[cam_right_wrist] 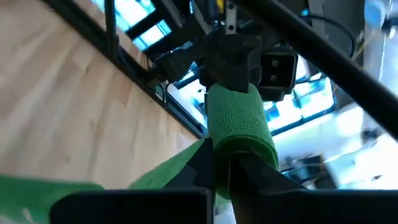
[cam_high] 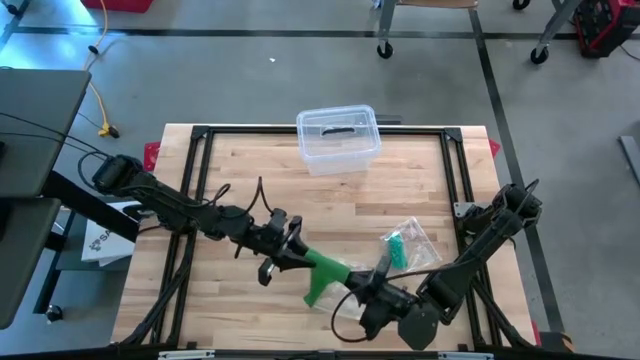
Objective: Roll bandage
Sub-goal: Roll the green bandage
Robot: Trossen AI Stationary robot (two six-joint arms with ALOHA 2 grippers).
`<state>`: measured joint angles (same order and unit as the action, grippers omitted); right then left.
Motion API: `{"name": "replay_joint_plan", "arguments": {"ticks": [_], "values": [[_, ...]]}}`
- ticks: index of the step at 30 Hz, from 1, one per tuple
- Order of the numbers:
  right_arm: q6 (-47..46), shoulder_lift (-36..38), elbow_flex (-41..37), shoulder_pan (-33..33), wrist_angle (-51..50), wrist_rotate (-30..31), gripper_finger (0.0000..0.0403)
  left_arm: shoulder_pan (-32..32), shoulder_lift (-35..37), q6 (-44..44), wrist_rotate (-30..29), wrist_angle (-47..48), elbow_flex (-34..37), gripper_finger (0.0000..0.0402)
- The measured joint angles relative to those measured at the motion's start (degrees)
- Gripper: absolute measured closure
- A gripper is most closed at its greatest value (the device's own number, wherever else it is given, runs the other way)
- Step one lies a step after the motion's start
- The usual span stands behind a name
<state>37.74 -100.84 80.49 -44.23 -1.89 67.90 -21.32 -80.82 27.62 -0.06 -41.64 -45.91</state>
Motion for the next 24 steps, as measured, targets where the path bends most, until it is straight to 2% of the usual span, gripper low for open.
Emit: {"name": "replay_joint_plan", "arguments": {"ticks": [4,7,11,14,20,24], "values": [[-11.3,0.1,0.0,0.0,0.0,-2.0,0.0367,-0.3,0.2,-2.2,0.6,0.1,0.0,0.0362],[-21.4,0.9,0.0,0.0,-0.1,-6.7,0.0323,-0.8,0.2,-7.1,1.0,0.1,0.0,0.0362],[-32.8,2.3,0.0,0.9,-0.1,-16.1,0.0264,-1.5,0.4,-15.2,2.4,0.0,0.0,0.0361],[-41.2,3.3,0.0,1.9,0.0,-19.5,0.0236,-2.6,0.5,-23.4,1.8,-0.3,0.0,0.0353],[-52.6,5.2,0.0,3.3,0.4,-20.4,0.0228,-5.7,0.6,-42.1,-2.1,-0.3,0.0,0.0351],[-51.1,5.4,0.0,3.4,1.5,-19.8,0.0251,-8.1,0.6,-45.7,-7.4,-0.4,-0.1,0.0343]]}}
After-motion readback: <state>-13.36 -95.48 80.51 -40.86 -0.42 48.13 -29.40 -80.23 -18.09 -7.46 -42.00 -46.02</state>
